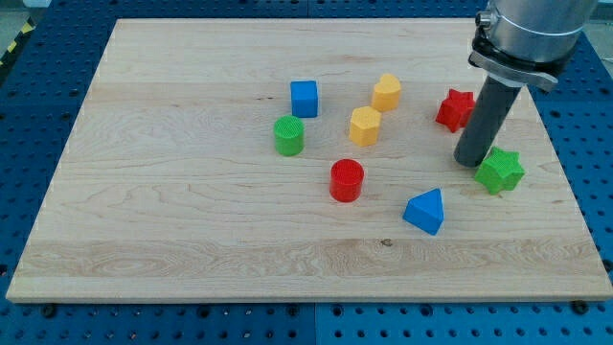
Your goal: Slightly push the green star towards the right side of the board
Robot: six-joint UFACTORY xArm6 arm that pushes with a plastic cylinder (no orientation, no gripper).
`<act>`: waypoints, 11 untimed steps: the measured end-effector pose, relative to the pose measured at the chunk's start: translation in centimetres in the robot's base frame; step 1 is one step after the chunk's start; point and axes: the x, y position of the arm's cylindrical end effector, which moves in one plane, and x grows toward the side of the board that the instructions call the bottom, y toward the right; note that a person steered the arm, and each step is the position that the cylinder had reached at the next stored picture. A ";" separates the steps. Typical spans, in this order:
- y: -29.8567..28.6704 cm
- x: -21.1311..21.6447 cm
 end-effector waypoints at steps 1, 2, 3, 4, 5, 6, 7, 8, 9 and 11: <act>0.6 0.7; 1.1 1.5; 0.5 1.1; -1.0 -1.3; -0.5 -1.8; 1.7 -1.8; 5.6 -2.2; 7.6 -2.2; 7.6 -2.2; 12.0 0.0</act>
